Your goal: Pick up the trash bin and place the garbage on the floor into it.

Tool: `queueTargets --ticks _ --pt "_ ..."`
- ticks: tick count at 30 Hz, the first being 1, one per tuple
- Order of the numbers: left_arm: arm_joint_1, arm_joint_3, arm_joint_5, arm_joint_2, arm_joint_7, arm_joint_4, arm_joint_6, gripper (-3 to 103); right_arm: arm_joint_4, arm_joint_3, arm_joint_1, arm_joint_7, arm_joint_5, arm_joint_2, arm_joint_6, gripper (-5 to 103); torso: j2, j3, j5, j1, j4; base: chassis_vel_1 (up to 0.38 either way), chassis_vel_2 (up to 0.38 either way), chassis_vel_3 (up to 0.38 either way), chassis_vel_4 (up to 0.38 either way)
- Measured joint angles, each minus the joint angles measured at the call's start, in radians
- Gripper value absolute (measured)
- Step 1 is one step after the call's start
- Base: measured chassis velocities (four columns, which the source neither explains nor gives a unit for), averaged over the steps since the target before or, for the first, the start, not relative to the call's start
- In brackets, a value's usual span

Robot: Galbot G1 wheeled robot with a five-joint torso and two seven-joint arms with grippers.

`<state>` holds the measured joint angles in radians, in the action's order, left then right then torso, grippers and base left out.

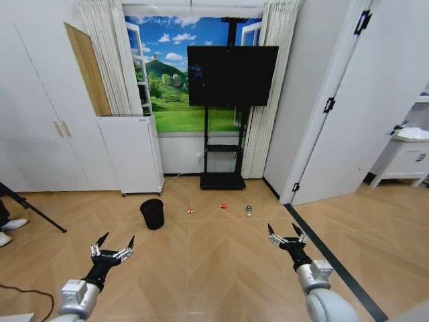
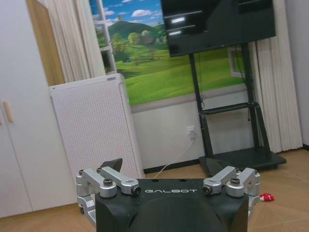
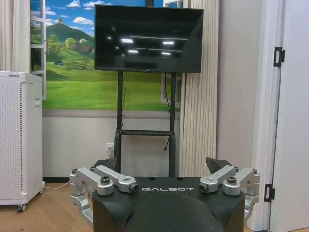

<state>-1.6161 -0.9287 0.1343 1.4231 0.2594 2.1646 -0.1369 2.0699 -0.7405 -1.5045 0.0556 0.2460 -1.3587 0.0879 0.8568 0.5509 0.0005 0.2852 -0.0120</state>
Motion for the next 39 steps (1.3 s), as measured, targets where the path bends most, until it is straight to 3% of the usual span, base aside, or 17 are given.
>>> queueTargets --ticks 2,8,14,27,39 --pt "0.032 0.054 0.046 -0.006 -0.108 -0.081 0.009 96 -0.015 -0.012 -0.004 -0.016 0.010 0.004 -0.018 100 0.000 0.000 -0.0013 0.000 -0.0005 0.000 0.000 0.000 0.000" --pt "0.029 0.056 0.094 -0.015 -0.136 -0.100 -0.008 98 -0.029 -0.024 0.002 -0.031 0.028 0.006 -0.043 100 0.000 0.000 -0.0005 0.000 -0.0002 0.000 0.000 0.000 0.000" --pt "0.020 0.035 0.098 -0.015 -0.138 -0.080 -0.011 98 -0.030 -0.023 0.008 -0.032 0.016 0.004 -0.052 100 0.000 0.000 -0.0004 0.000 -0.0002 0.000 0.000 0.000 0.000" --pt "-0.022 0.031 0.076 0.017 -0.136 -0.042 -0.009 98 -0.009 -0.023 -0.001 -0.043 -0.010 -0.005 0.003 100 0.000 0.000 -0.0005 0.000 -0.0002 0.000 0.000 0.000 0.000" --pt "-0.038 0.032 0.064 0.030 -0.135 -0.032 -0.009 98 -0.007 -0.022 -0.008 -0.048 -0.003 -0.008 0.004 100 0.000 0.000 -0.0007 0.000 -0.0003 -0.131 0.122 0.138 -0.126"
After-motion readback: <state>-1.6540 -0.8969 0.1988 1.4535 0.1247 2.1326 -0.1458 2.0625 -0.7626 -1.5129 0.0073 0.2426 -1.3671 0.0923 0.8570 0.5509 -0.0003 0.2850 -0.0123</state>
